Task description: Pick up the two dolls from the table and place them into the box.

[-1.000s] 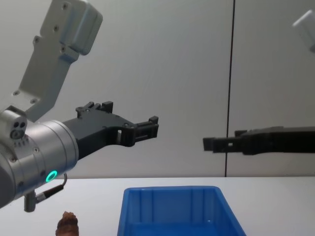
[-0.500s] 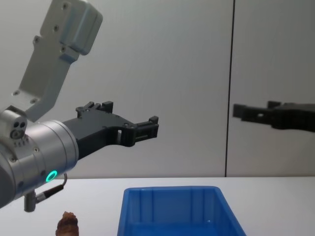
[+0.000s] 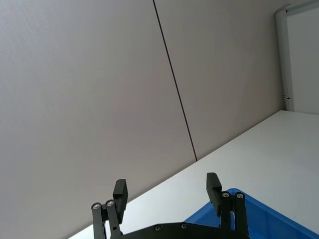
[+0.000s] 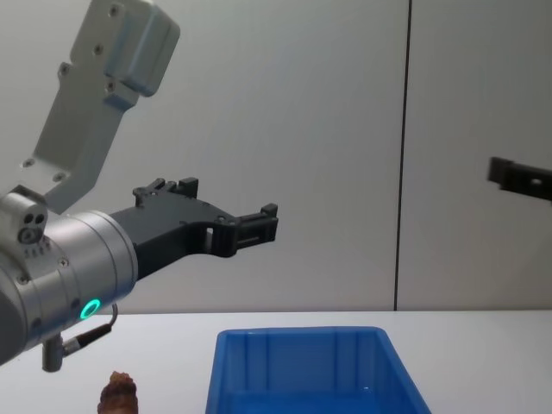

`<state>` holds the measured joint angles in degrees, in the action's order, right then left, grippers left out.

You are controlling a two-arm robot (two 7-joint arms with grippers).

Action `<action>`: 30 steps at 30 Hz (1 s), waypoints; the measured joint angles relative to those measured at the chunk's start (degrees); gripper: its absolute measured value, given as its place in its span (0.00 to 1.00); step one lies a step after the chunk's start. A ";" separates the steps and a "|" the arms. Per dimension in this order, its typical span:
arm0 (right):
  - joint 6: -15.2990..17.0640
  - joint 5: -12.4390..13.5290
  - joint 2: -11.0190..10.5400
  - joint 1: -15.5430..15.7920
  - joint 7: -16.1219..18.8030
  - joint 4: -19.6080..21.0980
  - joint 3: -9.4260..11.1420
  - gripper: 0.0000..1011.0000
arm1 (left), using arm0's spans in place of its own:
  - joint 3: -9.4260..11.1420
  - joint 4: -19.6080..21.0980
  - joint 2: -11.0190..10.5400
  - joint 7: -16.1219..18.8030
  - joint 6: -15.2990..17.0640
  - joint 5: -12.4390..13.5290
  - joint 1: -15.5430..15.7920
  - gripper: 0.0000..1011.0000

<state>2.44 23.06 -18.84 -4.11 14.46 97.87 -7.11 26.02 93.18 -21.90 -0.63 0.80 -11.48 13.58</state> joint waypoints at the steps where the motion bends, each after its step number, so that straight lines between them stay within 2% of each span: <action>1: 0.00 0.00 0.00 0.00 0.00 0.00 0.00 0.99 | 0.00 0.00 0.00 0.00 0.00 0.00 0.00 0.99; 3: -0.70 -0.14 -0.56 1.32 -1.86 1.15 0.49 0.99 | 0.00 0.00 0.00 0.00 0.00 0.00 0.00 0.99; 8: -1.49 -0.33 -1.14 2.76 -3.87 2.39 1.01 0.99 | -0.05 0.00 0.02 -0.01 0.06 -0.03 0.02 0.99; 15: -2.20 -0.48 -1.64 3.95 -5.55 3.39 1.43 0.99 | -0.49 0.53 -0.15 0.33 1.25 -0.93 -0.04 0.99; 24: -2.71 -0.61 -2.09 4.99 -6.99 4.29 1.78 0.99 | -1.76 4.04 -1.98 3.02 7.07 -4.03 -1.77 0.99; 30: -2.96 -0.64 -2.25 5.38 -7.54 4.64 1.92 0.99 | -2.87 7.66 -3.92 5.70 13.05 -7.29 -3.89 0.99</action>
<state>-0.52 22.41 -21.09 1.26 6.92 102.51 -5.19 23.16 100.83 -25.82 5.07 13.85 -18.77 9.69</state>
